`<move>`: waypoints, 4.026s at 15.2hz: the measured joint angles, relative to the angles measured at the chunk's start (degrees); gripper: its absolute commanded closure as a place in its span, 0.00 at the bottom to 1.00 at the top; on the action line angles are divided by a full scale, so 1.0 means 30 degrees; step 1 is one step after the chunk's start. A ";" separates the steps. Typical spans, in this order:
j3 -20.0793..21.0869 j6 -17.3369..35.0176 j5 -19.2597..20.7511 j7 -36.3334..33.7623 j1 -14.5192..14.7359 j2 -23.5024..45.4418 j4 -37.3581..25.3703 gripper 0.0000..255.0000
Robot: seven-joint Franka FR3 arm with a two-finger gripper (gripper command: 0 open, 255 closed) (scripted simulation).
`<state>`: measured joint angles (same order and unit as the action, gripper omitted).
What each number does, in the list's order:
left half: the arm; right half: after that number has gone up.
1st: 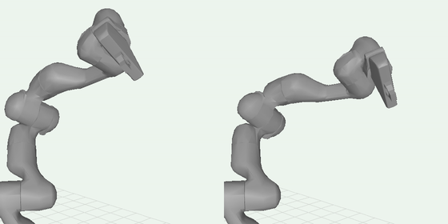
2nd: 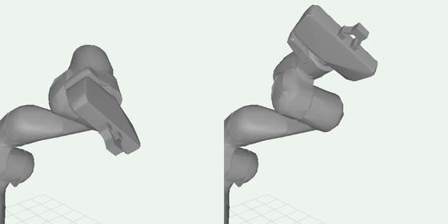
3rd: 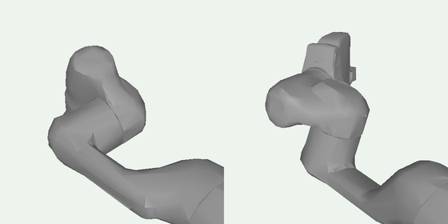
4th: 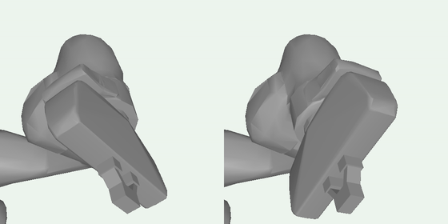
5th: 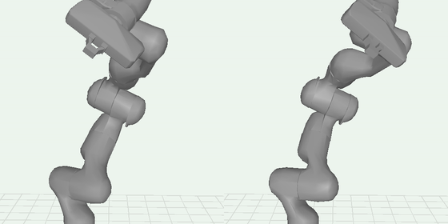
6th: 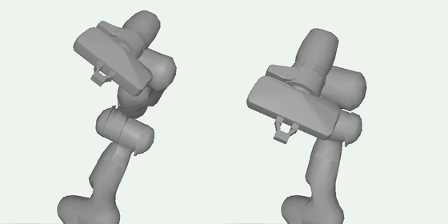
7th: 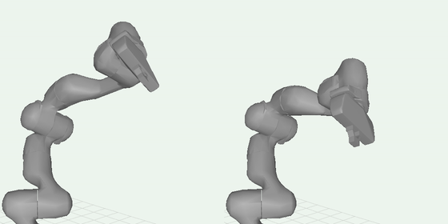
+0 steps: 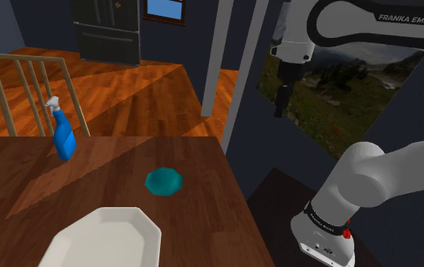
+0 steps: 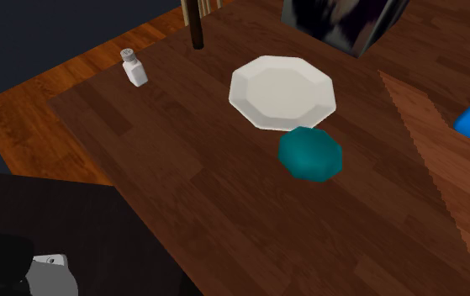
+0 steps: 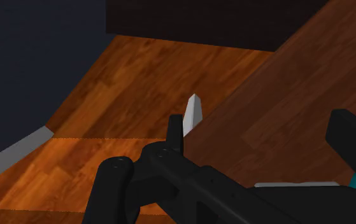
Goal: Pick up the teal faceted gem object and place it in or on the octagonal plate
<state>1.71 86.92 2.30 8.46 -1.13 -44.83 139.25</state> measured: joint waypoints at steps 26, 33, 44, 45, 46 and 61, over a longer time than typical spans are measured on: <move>-0.2381 0.3712 -1.3937 0.7991 0.2360 1.9139 -0.6413 0.00; -0.0911 0.1917 -1.7700 0.9391 0.2051 2.4686 -1.0692 0.00; -0.0061 0.2954 -1.9115 0.9929 0.2703 2.5653 -1.0322 0.00; -0.0056 0.2971 -1.9124 0.9931 0.2710 2.5659 -1.0317 0.00; -0.0054 0.2977 -1.9128 0.9931 0.2713 2.5661 -1.0317 0.00; -0.0225 0.3352 -1.8479 0.9017 0.3288 2.5314 -1.0540 0.00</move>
<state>1.03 96.97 -53.14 35.51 8.73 31.11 107.63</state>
